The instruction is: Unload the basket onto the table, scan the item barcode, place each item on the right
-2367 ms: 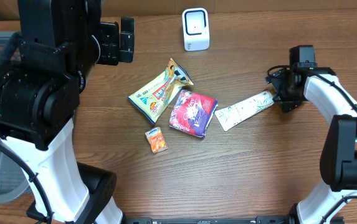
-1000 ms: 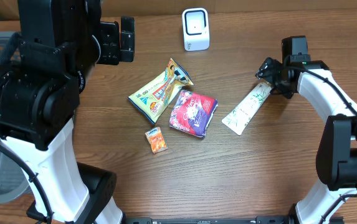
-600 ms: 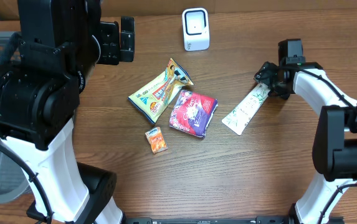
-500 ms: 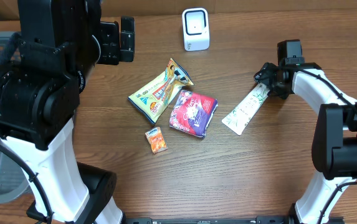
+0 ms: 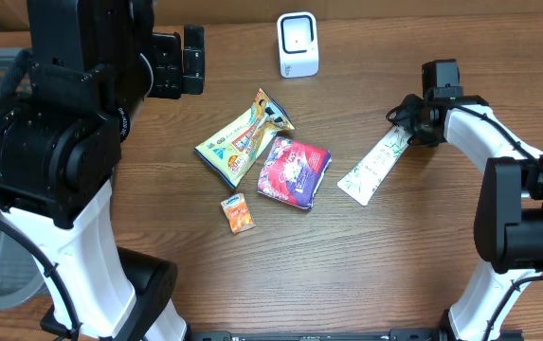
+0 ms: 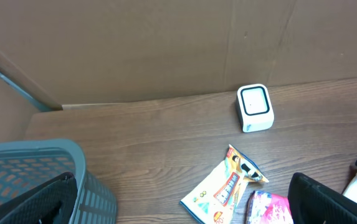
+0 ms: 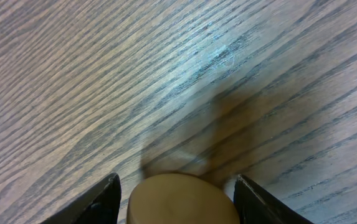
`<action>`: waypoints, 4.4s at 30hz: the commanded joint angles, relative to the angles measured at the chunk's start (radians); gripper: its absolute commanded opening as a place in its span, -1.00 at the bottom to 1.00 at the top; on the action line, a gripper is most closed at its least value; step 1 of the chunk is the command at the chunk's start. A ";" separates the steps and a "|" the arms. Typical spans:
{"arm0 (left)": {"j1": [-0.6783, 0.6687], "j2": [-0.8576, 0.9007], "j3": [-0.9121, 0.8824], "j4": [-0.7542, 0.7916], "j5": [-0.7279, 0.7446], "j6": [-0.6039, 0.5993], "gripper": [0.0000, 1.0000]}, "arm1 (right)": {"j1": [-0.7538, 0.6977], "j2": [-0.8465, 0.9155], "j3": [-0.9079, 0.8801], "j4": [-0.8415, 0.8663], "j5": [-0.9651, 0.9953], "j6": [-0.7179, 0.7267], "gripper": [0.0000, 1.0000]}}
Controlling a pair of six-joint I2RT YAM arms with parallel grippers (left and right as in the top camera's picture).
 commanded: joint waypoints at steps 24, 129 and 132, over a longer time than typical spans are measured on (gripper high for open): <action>0.004 0.009 -0.004 0.002 0.008 -0.014 1.00 | 0.005 -0.004 0.187 -0.146 -0.164 -0.157 -0.77; 0.004 0.009 -0.004 0.002 0.038 -0.017 1.00 | 0.178 0.076 0.194 0.476 -1.582 -0.743 -0.49; 0.004 0.009 -0.004 0.002 0.038 -0.017 0.99 | 0.162 0.076 0.174 0.440 -1.582 -0.750 -0.47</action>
